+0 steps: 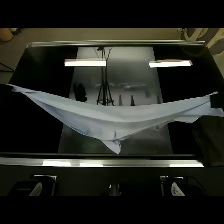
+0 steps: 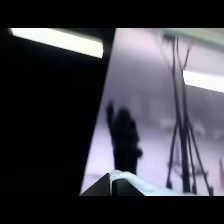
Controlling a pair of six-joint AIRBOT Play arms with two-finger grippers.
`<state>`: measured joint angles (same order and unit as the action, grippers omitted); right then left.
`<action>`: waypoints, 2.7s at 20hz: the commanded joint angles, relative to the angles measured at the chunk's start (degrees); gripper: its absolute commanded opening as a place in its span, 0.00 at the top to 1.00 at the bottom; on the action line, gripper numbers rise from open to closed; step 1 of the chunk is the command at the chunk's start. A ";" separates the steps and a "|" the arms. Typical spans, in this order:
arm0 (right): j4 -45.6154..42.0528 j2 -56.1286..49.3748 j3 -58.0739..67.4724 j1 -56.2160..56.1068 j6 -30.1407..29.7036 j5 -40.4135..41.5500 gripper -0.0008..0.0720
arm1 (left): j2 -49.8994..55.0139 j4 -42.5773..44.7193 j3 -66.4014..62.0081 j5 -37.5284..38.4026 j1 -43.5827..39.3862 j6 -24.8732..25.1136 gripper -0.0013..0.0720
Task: Fold the shirts.
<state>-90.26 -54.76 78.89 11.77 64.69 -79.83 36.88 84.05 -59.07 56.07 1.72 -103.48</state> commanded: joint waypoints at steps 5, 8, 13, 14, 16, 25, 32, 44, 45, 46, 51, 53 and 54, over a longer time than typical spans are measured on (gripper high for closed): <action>24.41 -22.86 -11.96 -0.04 2.23 29.46 0.96 | 4.57 -10.60 20.22 -9.94 -0.02 0.55 0.95; 36.74 -26.53 -11.85 -0.02 -4.31 27.87 0.29 | 5.70 -10.60 20.20 -11.91 -0.02 0.57 0.95; 36.54 -21.62 -10.82 -1.51 -12.28 4.63 0.16 | 5.49 -10.60 19.69 -12.20 -0.02 0.59 0.95; 35.85 -20.55 -14.62 -4.44 -12.37 4.33 0.16 | 5.49 -10.60 19.67 -12.17 -0.02 0.59 0.95; 36.24 -20.61 -23.67 -11.58 -10.60 11.17 0.16 | 5.44 -10.67 19.63 -12.04 -0.02 0.59 0.95; 51.95 -30.73 -31.58 -21.70 -5.86 32.98 0.28 | 0.92 -12.76 17.86 -11.34 -0.02 0.57 0.95; 55.21 -33.31 -31.58 -21.68 -5.16 31.34 0.93 | -0.52 -15.30 17.33 -13.33 -0.02 0.57 0.95; -6.34 14.08 10.97 -21.64 -0.39 29.07 0.97 | -1.22 7.28 -29.55 -24.74 2.27 2.58 0.95; -7.21 17.44 13.44 -21.64 4.02 28.74 0.97 | -1.38 9.18 -31.50 -19.63 3.87 -3.72 0.95; -5.75 19.98 13.77 -21.64 6.69 28.81 0.97 | -1.68 8.28 -32.00 -15.34 4.66 -7.43 0.95; -2.34 22.49 13.77 -21.64 7.61 22.99 0.97 | -2.36 -0.39 -31.89 -9.60 2.84 -0.76 0.95; -2.34 22.32 13.77 -21.64 7.78 21.40 0.97 | -2.43 0.68 -31.85 -6.97 2.86 -0.48 0.95; -2.40 21.68 13.75 -21.64 7.74 18.38 0.97 | -2.12 1.05 -31.74 -3.72 2.86 -0.42 0.95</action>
<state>-91.53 -33.50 92.01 -9.89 71.13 -56.86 34.54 84.66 -90.32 46.28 4.67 -104.86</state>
